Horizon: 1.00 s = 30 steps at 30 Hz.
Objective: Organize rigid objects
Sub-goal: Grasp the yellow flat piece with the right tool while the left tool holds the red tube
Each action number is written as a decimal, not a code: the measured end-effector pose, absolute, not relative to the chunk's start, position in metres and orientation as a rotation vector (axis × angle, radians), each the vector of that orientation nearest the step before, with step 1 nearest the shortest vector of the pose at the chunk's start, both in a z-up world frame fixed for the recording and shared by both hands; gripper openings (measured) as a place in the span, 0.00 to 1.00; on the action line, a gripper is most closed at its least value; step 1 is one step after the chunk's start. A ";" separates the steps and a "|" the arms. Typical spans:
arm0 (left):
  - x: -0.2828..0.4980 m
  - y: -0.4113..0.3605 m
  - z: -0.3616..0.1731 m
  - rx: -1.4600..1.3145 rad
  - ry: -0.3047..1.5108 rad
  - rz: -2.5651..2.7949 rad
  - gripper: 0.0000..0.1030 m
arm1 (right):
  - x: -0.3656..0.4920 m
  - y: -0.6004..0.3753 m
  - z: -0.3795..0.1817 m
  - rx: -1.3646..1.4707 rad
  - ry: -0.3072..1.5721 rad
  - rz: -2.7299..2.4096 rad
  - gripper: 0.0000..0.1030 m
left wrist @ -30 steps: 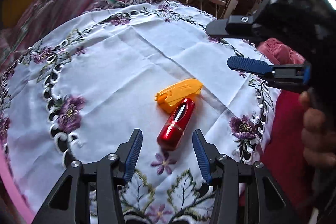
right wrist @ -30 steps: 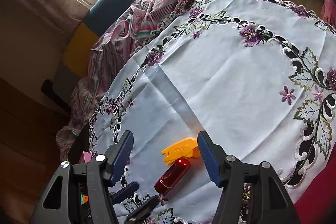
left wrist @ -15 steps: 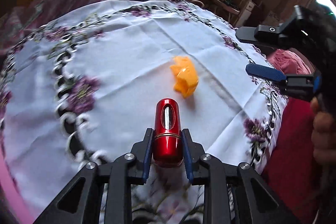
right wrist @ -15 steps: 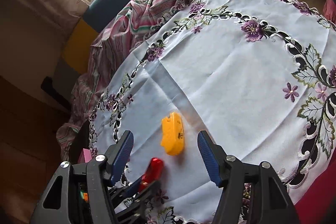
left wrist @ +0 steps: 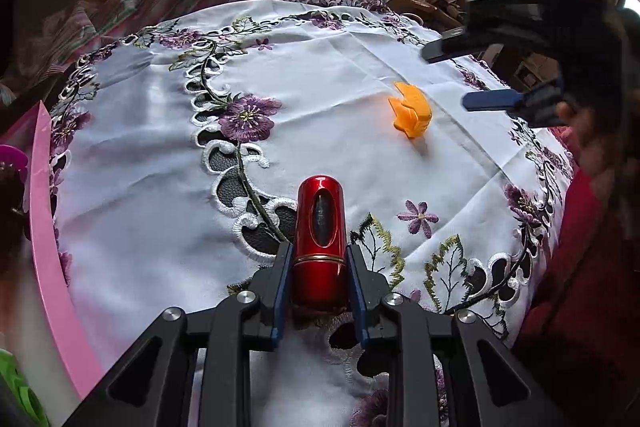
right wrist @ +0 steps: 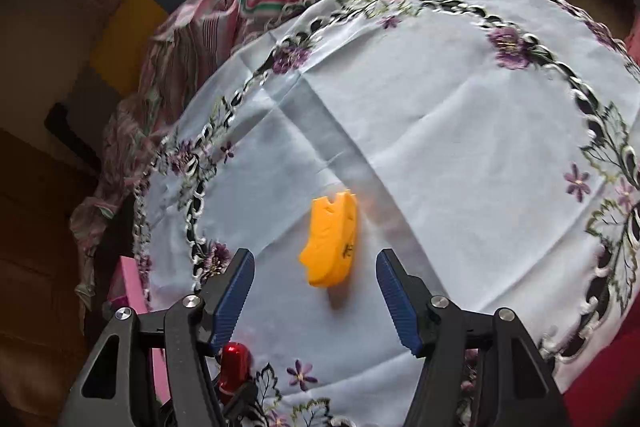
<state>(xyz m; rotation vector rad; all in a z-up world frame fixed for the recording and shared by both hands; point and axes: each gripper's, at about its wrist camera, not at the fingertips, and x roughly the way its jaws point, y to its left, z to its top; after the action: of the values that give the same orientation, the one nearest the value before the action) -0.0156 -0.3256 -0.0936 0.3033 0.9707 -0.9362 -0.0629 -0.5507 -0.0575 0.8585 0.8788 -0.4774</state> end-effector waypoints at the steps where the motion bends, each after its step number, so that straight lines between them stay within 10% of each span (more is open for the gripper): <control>1: -0.014 -0.325 -0.094 0.295 0.980 -0.939 0.26 | -0.055 -0.551 -0.062 0.843 0.897 -0.491 0.62; 4: -0.009 -0.322 -0.095 0.259 0.999 -0.950 0.26 | -0.032 -0.551 -0.077 0.797 0.970 -0.502 0.56; 6: -0.009 -0.321 -0.096 0.250 0.999 -0.949 0.27 | -0.022 -0.546 -0.086 0.721 1.040 -0.512 0.30; 30: -0.003 -0.309 -0.086 0.136 1.053 -0.953 0.25 | -0.007 -0.531 -0.097 0.545 1.125 -0.491 0.29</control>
<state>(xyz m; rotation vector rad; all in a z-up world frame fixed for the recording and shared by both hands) -0.0032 -0.3092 -0.0862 0.1362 1.0532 -0.9532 -0.0073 -0.5310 -0.0969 0.5453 1.1250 -0.4906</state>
